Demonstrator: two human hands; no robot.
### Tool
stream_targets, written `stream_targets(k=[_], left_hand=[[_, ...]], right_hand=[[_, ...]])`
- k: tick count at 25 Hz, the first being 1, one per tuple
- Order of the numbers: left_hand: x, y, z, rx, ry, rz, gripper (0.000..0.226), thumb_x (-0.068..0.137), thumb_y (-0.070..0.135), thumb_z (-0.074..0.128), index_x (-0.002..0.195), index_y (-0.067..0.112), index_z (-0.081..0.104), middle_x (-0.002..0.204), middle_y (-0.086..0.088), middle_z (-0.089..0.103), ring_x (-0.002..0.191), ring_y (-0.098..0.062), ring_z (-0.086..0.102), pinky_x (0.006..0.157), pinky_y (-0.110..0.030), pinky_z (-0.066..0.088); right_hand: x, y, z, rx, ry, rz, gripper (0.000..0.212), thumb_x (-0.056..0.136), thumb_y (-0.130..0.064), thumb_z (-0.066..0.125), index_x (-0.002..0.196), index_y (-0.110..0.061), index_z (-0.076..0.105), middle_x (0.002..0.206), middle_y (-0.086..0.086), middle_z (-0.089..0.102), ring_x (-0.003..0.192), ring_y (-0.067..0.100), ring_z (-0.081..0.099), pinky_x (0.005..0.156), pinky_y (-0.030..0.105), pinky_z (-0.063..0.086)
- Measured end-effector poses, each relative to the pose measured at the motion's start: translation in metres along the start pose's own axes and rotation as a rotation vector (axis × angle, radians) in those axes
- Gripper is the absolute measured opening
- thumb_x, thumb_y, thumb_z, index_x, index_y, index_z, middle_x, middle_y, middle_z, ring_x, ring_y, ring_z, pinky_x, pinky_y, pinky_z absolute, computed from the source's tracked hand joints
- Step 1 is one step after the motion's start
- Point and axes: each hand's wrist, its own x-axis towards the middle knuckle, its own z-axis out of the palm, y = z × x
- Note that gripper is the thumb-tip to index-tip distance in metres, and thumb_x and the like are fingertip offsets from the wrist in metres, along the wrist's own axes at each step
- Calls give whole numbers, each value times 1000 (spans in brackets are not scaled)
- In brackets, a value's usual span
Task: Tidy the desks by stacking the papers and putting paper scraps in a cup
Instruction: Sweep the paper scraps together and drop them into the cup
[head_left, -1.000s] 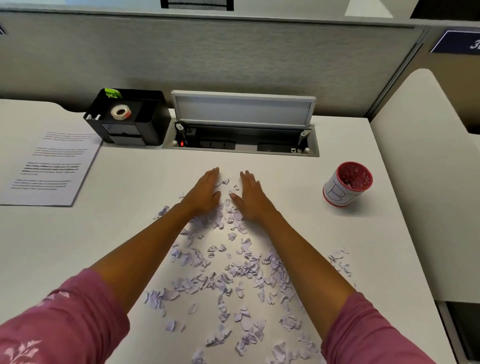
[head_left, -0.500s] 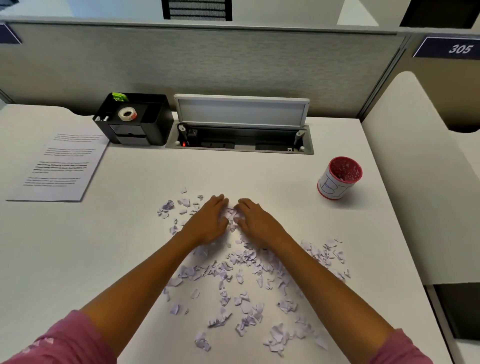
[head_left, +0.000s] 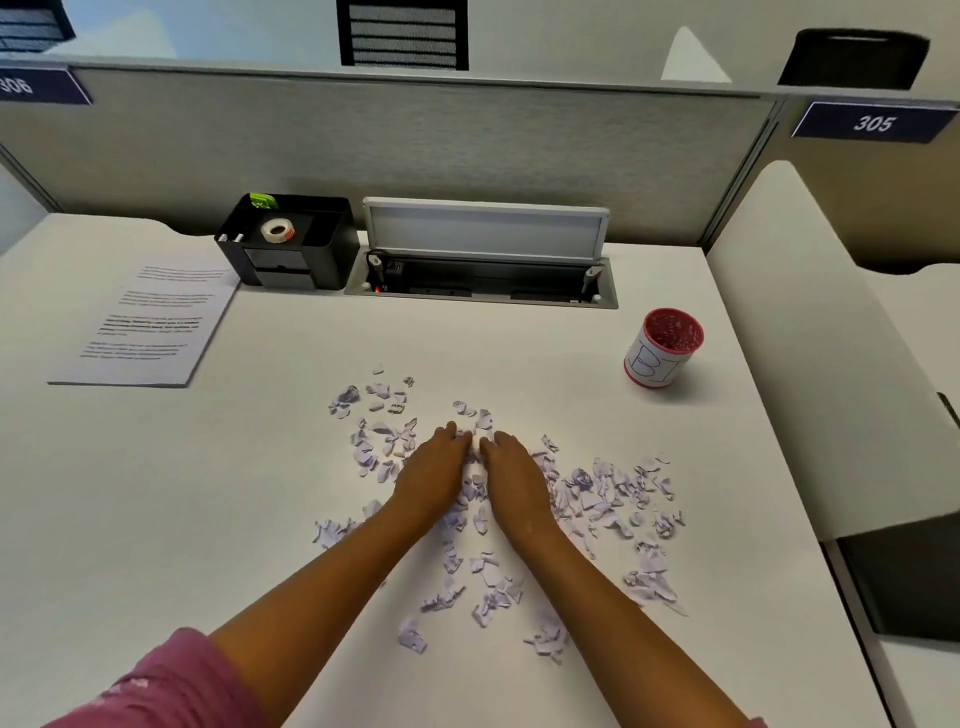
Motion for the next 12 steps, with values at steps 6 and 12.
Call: stream_targets(k=[6, 12], left_hand=[[-13, -3, 2, -42, 86, 32, 17, 87, 13, 66, 104, 15, 67, 102, -5, 67, 89, -18, 65, 80, -27, 53], [-10, -6, -23, -515, 258, -207, 24, 90, -1, 57, 102, 6, 76, 102, -8, 75, 82, -8, 63, 76, -13, 43]], right_hand=[[1, 8, -13, -206, 106, -77, 23, 89, 8, 52, 101, -7, 66, 101, 12, 64, 91, 26, 60, 67, 29, 39], [6, 29, -41, 455, 195, 191, 8, 89, -11, 67, 90, -11, 75, 88, -2, 73, 80, 8, 66, 74, 18, 52]])
